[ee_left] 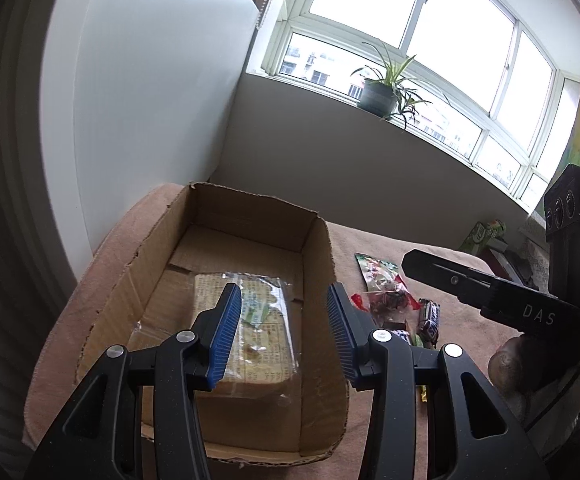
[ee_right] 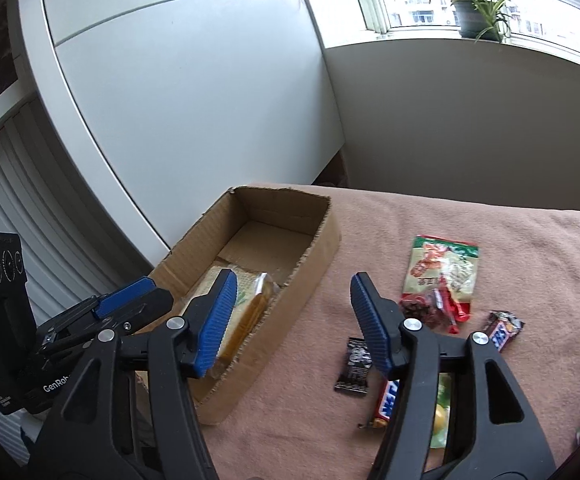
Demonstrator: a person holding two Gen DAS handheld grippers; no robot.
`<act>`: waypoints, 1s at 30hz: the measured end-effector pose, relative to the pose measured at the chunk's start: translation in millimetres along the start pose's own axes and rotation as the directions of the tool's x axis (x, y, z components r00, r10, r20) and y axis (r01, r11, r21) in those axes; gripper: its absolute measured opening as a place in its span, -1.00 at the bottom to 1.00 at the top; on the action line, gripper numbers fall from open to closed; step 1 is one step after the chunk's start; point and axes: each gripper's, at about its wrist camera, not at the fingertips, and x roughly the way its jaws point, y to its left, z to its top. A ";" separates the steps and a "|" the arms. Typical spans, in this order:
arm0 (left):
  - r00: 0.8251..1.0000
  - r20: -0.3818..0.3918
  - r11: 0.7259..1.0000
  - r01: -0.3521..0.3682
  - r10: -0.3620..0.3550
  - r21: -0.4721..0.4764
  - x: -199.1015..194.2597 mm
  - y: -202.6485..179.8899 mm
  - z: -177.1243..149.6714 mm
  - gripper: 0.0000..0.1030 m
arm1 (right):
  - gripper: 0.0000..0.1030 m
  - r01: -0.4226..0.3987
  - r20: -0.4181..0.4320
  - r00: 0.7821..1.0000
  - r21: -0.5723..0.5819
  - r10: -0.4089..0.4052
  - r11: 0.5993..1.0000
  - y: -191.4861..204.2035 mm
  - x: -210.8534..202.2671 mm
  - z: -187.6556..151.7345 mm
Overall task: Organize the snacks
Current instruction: 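Carry the bread loaf into the cardboard box and open the left gripper, then grasp the blue-and-white candy bar with the left gripper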
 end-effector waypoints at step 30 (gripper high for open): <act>0.964 -0.250 0.973 0.134 -0.085 0.187 82.1 -133.0 -49.5 -0.18 | 0.50 0.399 -0.038 0.917 0.121 -0.398 0.909 -220.3 -151.2 -99.8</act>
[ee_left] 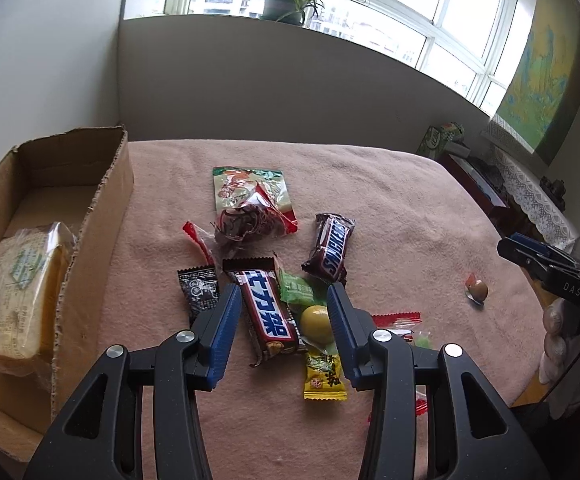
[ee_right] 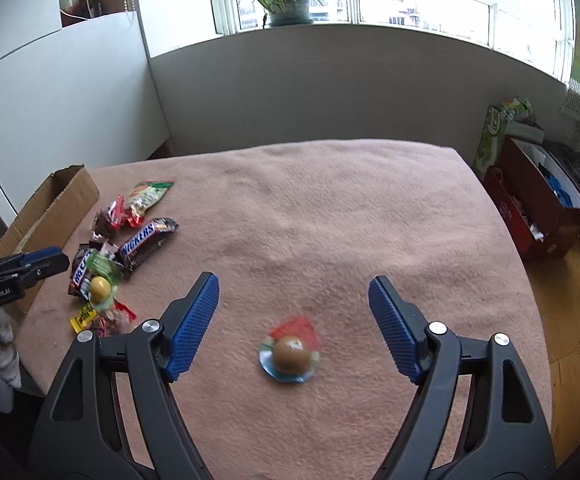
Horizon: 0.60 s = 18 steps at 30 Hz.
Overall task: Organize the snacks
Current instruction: 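Grasp the blue-and-white candy bar with the left gripper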
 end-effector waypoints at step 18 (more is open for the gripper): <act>0.996 -0.001 0.994 -0.094 0.094 0.060 12.0 -12.0 -3.9 -0.18 | 0.01 -0.015 -0.101 0.995 -0.042 0.011 0.999 -2.7 23.3 -32.7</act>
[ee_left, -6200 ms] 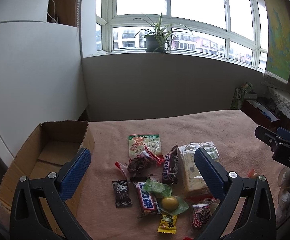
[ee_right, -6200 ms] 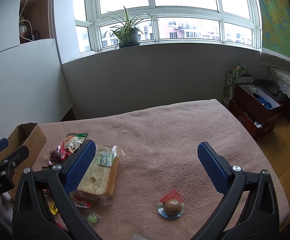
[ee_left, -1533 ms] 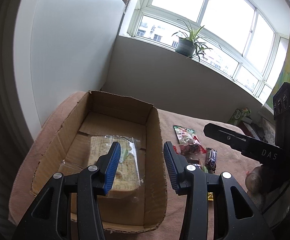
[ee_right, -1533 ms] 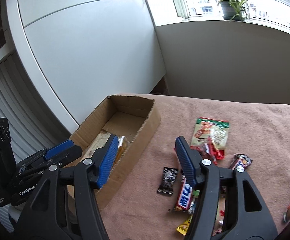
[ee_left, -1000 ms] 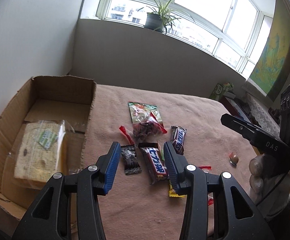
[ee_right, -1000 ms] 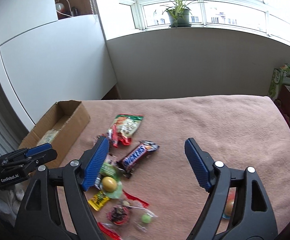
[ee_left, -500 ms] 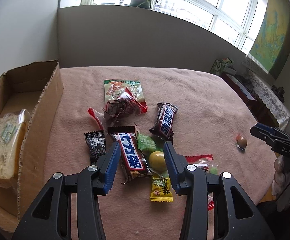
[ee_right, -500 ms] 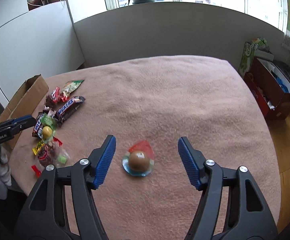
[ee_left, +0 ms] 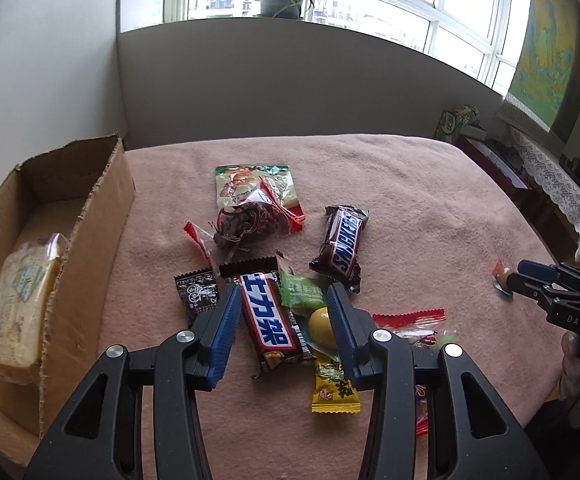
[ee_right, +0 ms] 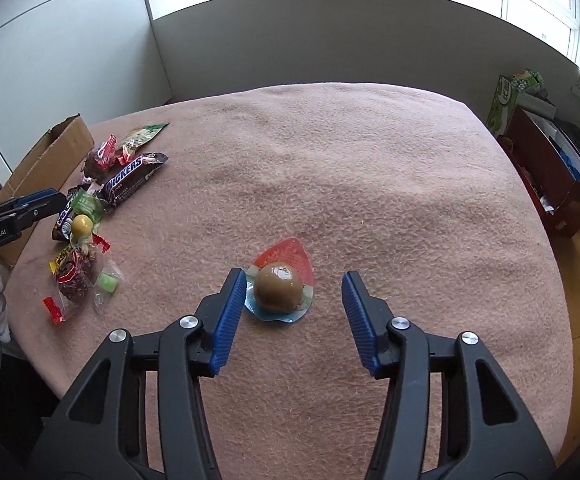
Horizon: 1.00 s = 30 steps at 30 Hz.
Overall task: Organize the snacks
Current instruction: 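Grasp the blue-and-white candy bar with the left gripper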
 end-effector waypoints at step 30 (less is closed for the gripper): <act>0.995 -0.102 1.000 -0.003 0.004 0.011 28.7 1.5 -3.9 -0.41 | -0.18 0.041 -0.038 0.998 -0.037 -0.042 0.998 17.7 14.4 3.3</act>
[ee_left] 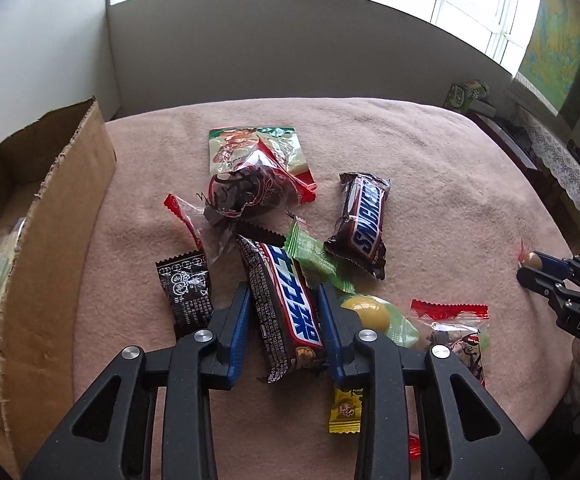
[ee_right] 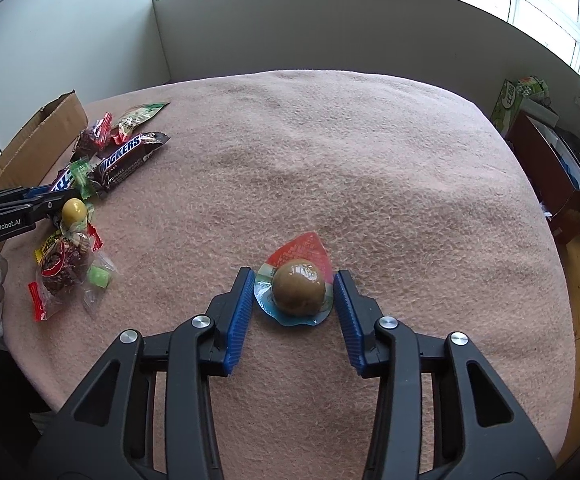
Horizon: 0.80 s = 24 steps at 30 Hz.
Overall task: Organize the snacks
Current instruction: 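Grasp the blue-and-white candy bar with the left gripper, then carry the candy bar into the box and release it beside the bread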
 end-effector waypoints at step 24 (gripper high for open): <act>0.989 0.134 0.994 0.074 -0.064 -0.074 -51.2 22.6 6.2 -0.44 | -0.25 -0.105 0.130 0.986 -0.004 0.105 0.994 44.3 -36.2 37.8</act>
